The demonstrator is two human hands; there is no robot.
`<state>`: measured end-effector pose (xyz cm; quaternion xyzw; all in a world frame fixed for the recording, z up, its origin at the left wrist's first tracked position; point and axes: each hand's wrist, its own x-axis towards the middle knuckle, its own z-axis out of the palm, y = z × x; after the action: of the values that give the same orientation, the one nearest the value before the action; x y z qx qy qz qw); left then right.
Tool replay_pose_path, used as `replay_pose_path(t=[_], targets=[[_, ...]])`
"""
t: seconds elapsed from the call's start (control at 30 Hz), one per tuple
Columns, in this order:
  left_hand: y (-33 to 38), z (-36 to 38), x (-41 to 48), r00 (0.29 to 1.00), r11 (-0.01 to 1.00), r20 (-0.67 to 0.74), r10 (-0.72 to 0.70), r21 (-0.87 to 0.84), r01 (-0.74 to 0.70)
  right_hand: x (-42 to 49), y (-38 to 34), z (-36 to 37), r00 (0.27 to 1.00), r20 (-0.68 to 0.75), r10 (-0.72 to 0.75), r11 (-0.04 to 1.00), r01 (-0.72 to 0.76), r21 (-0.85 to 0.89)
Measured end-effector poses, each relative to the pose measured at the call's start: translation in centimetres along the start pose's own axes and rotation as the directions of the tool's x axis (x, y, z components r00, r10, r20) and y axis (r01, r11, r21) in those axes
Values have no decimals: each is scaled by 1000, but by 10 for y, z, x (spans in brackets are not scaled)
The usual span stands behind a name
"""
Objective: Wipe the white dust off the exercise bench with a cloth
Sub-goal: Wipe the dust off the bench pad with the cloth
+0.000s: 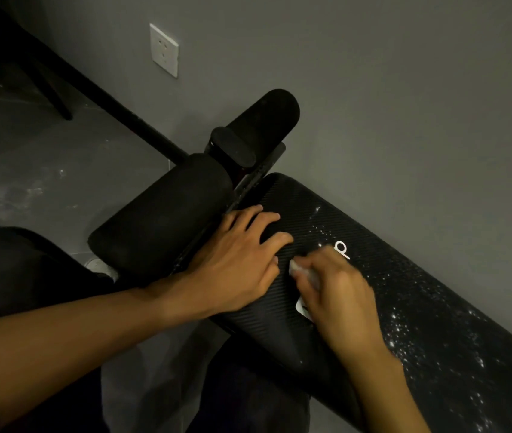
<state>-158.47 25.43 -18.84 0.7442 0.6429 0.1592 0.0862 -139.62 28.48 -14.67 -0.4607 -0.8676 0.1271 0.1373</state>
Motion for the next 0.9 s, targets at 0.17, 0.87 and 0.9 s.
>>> replay_pose_path(t=[0.17,0.87,0.9], targets=[[2,-1,0,1000,1000,1,-9,25,9,33,9,3,999,-32,13,1000,-13,-11],[6,0,16,998,1000,-58,9,3,-9,92,39,1,985,-97,143,989,-147,-31],[6,1,16,998,1000,-56,7,6,-6,97,37,2,983,-110,149,988,-153,-32]])
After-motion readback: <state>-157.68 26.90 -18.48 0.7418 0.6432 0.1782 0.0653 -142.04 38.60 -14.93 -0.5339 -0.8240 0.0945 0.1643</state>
